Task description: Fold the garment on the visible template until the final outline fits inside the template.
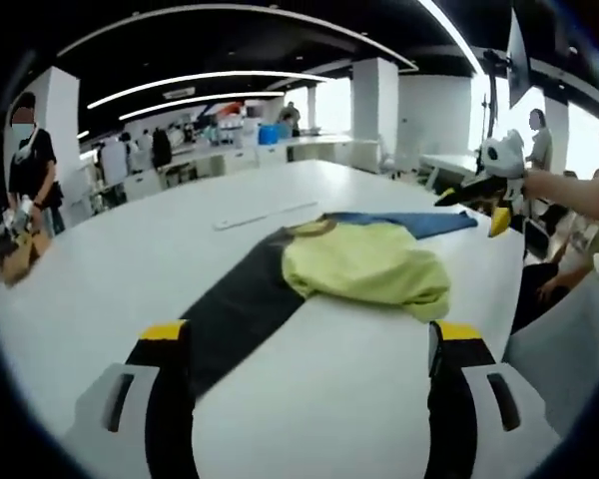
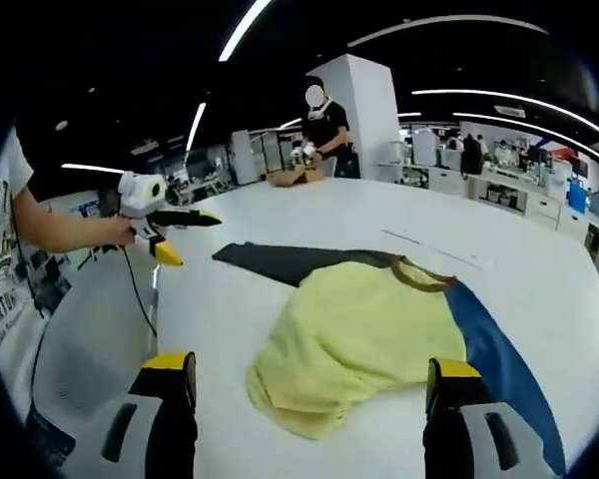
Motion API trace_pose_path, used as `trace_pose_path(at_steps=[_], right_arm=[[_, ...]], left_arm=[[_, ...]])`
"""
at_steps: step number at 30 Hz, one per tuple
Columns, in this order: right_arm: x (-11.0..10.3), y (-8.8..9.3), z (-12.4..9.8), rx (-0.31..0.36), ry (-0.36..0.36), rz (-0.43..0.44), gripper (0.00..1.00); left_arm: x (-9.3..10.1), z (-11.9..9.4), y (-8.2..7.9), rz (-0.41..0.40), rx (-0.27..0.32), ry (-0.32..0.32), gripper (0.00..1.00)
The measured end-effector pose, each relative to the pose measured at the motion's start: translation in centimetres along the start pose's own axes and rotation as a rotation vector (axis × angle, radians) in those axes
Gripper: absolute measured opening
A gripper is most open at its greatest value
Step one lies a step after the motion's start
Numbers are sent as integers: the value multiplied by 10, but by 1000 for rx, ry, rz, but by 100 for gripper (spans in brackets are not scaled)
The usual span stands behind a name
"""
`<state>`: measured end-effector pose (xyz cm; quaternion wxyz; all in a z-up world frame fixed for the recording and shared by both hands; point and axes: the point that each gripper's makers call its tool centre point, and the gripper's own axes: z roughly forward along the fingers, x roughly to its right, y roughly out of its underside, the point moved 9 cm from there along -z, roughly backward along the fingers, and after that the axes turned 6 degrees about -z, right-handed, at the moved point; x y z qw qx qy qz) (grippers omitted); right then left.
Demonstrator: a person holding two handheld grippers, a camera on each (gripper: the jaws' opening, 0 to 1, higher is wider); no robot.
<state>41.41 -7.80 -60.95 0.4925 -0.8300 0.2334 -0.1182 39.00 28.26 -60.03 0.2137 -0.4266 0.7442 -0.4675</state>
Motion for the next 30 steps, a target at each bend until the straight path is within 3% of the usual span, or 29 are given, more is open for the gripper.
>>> trace_pose_path(at_steps=[2, 10, 13, 18, 21, 30], right_arm=[[-8, 0, 8, 15, -13, -9, 79], [-32, 7, 35, -23, -93, -49, 72], [-38, 13, 45, -60, -93, -58, 66], [-43, 18, 56, -96, -51, -109, 48], [-46, 22, 62, -125, -70, -145, 45], [-47, 36, 76, -160, -79, -89, 41]], left_arm=[[2, 1, 2, 3, -11, 0, 93], [8, -3, 13, -16, -16, -5, 90], [11, -6, 15, -4, -24, -15, 88], [18, -10, 16, -3, -18, -18, 86], [20, -10, 18, 9, -24, -16, 86], [29, -12, 20, 11, -27, -2, 84]])
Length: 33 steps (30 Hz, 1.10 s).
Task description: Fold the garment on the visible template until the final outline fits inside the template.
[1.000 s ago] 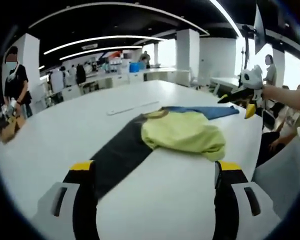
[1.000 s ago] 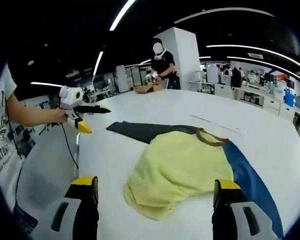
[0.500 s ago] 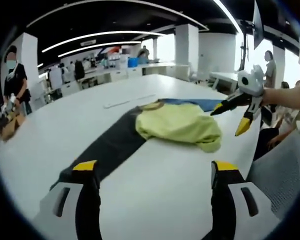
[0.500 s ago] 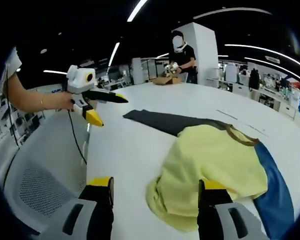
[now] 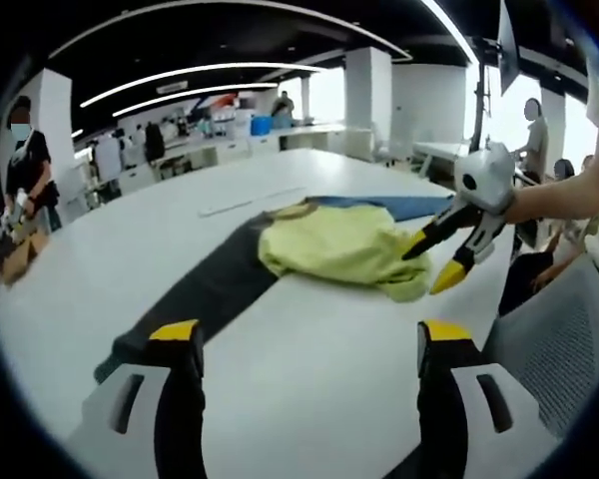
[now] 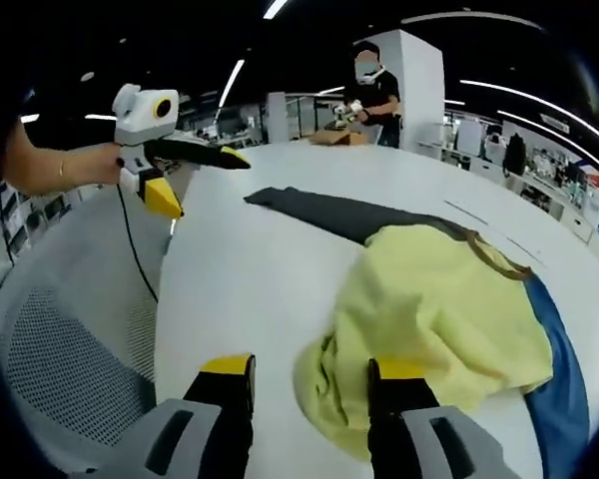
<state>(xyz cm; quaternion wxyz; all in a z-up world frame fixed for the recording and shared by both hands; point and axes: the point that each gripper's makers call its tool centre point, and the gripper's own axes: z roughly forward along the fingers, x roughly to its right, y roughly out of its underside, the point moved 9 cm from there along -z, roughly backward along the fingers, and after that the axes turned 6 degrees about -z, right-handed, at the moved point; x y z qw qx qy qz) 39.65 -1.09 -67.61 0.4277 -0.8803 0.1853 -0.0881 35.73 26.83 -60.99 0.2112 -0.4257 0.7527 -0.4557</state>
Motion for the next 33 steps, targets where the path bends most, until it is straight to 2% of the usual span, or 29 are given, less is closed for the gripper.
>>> trace_pose_path(at_steps=[6, 9, 12, 20, 27, 33], right_arm=[[0, 10, 9, -70, 23, -16, 35], [1, 14, 11, -125, 58, -67, 28], [4, 12, 12, -131, 110, -59, 19], [8, 9, 10, -141, 121, -72, 4], [14, -9, -5, -98, 108, -57, 2], [25, -35, -22, -30, 128, -73, 1]], left_arm=[[2, -2, 2, -4, -5, -3, 83], [2, -3, 5, 10, -12, -16, 81], [2, -3, 6, -1, -8, -16, 80], [1, -4, 8, -15, -1, -17, 79], [2, -5, 9, 0, -9, -7, 78], [1, -6, 9, -3, -11, -6, 77]])
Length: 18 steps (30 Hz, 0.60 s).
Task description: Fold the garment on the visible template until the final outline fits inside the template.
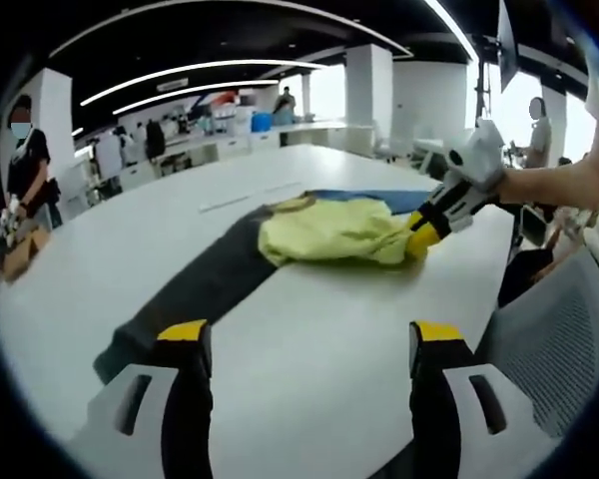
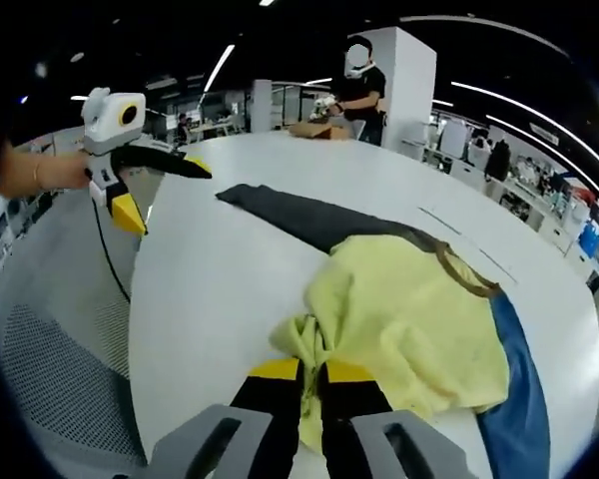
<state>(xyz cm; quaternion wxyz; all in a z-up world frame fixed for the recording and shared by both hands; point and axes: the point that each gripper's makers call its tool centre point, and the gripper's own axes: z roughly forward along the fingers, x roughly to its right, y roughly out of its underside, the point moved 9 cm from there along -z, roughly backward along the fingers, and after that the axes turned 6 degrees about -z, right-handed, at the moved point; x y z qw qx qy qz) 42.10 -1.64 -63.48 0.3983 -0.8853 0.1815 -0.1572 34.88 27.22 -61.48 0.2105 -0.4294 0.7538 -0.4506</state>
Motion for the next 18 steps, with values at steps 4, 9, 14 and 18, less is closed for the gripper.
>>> trace_pose_path(at_steps=[4, 9, 14, 18], right_arm=[[17, -19, -7, 41, 28, -13, 1], [37, -34, -8, 65, 59, -25, 1], [56, -42, -7, 62, 88, -51, 1], [73, -45, -5, 60, 109, -45, 1]], left_arm=[[0, 1, -1, 1, 4, 4, 77], [0, 2, 0, 4, -4, -3, 79], [-2, 1, 1, -10, -4, -8, 79], [-3, 1, 2, -15, -9, -10, 79]])
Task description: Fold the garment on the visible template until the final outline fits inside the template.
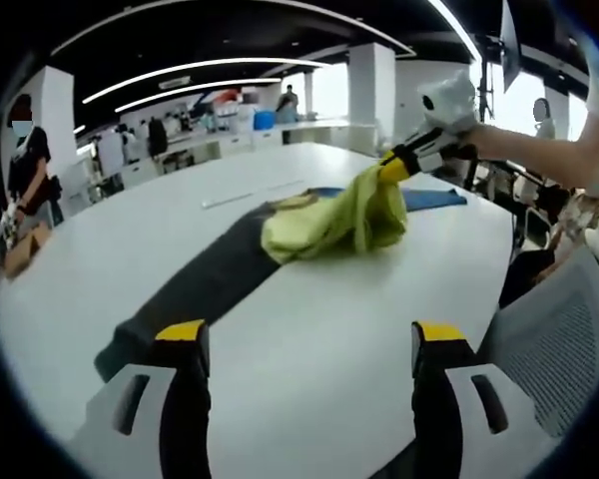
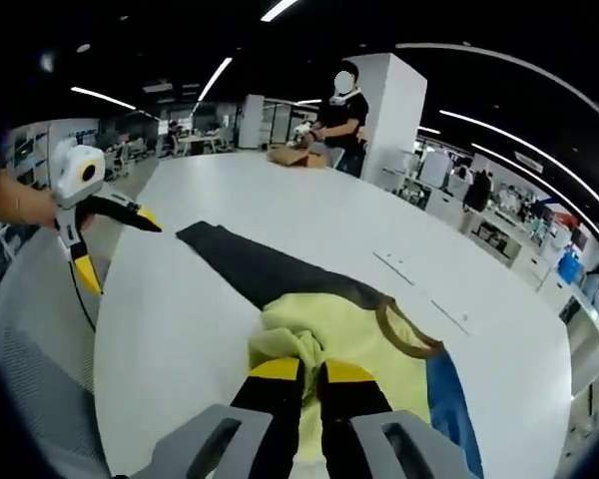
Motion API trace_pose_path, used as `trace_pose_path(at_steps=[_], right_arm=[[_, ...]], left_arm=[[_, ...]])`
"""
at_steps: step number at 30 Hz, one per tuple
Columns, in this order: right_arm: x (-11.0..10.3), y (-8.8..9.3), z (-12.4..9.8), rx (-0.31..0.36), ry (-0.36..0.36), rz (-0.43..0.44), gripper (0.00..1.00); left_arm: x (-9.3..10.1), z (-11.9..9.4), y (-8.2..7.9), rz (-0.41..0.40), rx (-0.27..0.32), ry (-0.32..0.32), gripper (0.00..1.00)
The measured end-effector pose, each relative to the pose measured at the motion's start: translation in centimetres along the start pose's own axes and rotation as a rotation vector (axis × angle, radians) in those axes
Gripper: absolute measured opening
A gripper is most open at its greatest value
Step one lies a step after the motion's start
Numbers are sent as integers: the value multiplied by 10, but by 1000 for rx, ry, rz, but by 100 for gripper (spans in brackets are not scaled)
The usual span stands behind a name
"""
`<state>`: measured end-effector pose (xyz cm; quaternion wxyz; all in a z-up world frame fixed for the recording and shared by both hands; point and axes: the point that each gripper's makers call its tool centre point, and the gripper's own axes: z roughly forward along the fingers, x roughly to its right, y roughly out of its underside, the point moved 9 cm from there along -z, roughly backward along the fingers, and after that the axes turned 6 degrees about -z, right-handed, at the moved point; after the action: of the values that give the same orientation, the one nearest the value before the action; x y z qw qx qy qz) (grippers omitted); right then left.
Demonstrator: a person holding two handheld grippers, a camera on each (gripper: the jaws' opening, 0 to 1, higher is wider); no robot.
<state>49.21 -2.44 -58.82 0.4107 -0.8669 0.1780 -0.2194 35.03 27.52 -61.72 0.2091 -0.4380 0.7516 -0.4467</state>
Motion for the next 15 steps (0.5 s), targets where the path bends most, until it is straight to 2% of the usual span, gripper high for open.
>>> trace_pose_path(at_steps=[10, 15], right_arm=[[39, 13, 29, -12, 12, 117, 1], [51, 24, 48, -45, 5, 145, 1]], left_arm=[[-1, 3, 3, -12, -19, 3, 78], [-2, 6, 4, -26, -28, 5, 77]])
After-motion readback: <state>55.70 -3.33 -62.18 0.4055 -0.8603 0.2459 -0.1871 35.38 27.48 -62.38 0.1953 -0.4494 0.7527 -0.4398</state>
